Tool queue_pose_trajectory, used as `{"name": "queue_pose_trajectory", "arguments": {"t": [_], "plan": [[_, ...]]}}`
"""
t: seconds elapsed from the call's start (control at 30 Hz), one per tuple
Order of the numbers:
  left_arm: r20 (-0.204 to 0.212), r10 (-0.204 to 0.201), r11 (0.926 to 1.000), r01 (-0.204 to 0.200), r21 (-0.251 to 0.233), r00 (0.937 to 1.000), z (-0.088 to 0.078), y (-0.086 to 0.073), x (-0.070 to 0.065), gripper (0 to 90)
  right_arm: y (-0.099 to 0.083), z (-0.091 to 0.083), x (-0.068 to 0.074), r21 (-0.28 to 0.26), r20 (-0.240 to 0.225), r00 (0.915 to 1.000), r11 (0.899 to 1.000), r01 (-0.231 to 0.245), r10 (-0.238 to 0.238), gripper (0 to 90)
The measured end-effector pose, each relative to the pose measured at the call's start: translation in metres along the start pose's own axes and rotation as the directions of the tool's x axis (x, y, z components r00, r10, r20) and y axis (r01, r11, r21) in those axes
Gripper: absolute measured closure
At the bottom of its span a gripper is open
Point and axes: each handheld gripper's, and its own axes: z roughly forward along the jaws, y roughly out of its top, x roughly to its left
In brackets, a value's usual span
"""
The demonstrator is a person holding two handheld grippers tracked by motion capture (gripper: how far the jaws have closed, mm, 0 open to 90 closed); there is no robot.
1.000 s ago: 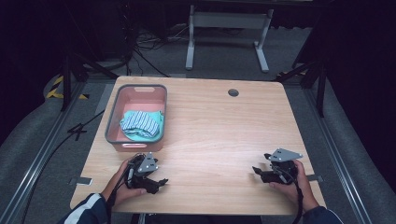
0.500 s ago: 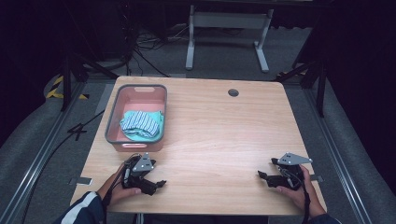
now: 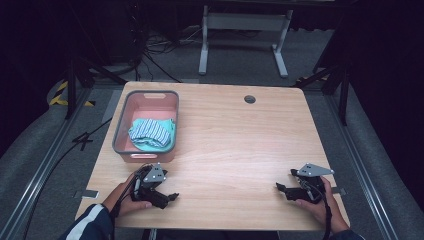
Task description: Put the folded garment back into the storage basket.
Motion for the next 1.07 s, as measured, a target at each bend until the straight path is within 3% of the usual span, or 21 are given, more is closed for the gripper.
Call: {"name": "queue_pose_trajectory", "arguments": {"t": [1.07], "plan": [[0.005, 0.003, 1.0, -0.003, 0.006, 1.0, 0.0028, 0.0023, 0.0021, 6.5, -0.0002, -0.0002, -0.0001, 0.0, 0.001, 1.0, 1.0, -0.001, 0.001, 19.6]]}}
